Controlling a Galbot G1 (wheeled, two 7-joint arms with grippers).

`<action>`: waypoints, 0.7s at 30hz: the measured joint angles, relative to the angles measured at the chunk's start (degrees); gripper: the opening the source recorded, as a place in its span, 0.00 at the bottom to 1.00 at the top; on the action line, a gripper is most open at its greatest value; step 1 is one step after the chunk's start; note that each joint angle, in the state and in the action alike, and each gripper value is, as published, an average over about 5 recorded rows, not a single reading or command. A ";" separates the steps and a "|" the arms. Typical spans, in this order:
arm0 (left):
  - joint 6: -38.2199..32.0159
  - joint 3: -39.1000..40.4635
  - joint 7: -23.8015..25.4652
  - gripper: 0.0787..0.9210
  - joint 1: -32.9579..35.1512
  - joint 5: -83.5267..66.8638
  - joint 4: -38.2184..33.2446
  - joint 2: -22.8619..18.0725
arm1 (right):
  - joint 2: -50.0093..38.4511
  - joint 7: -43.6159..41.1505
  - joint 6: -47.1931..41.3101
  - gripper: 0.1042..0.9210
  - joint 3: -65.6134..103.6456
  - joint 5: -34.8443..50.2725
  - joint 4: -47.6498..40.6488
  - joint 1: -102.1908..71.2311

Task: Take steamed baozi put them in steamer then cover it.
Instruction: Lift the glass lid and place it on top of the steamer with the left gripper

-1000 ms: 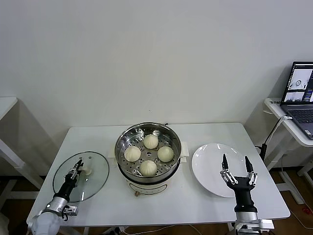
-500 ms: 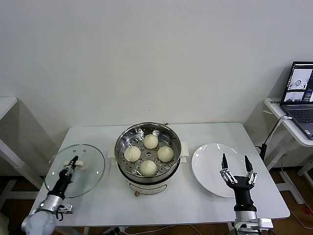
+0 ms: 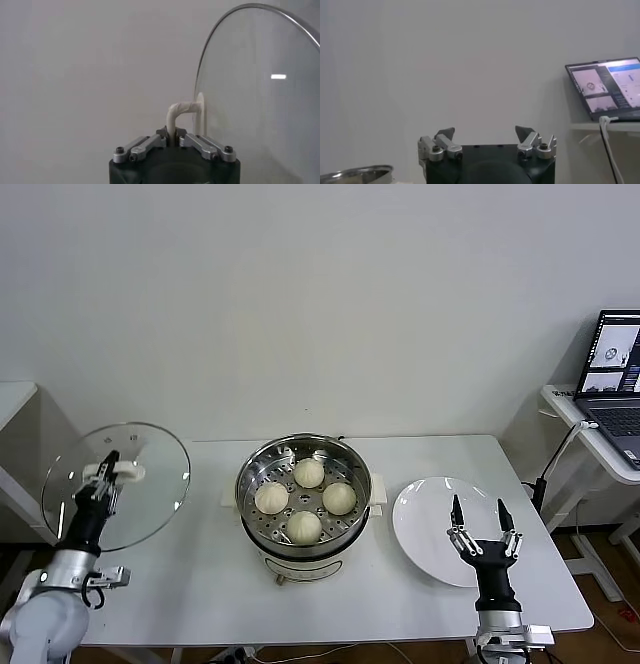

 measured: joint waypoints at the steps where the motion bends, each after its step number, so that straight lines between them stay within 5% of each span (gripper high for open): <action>1: 1.65 0.91 1.31 0.13 0.07 -0.58 -1.61 0.66 | -0.01 -0.02 0.07 0.88 0.09 0.01 -0.05 0.02; 10: 15.84 13.62 11.79 0.13 -2.35 -2.45 -12.01 5.71 | 0.09 -0.19 0.63 0.88 1.05 0.04 -0.59 0.11; 21: 29.60 32.63 20.03 0.13 -11.48 -1.94 -15.42 7.60 | 0.92 -0.26 0.86 0.88 1.73 -0.62 -1.14 0.23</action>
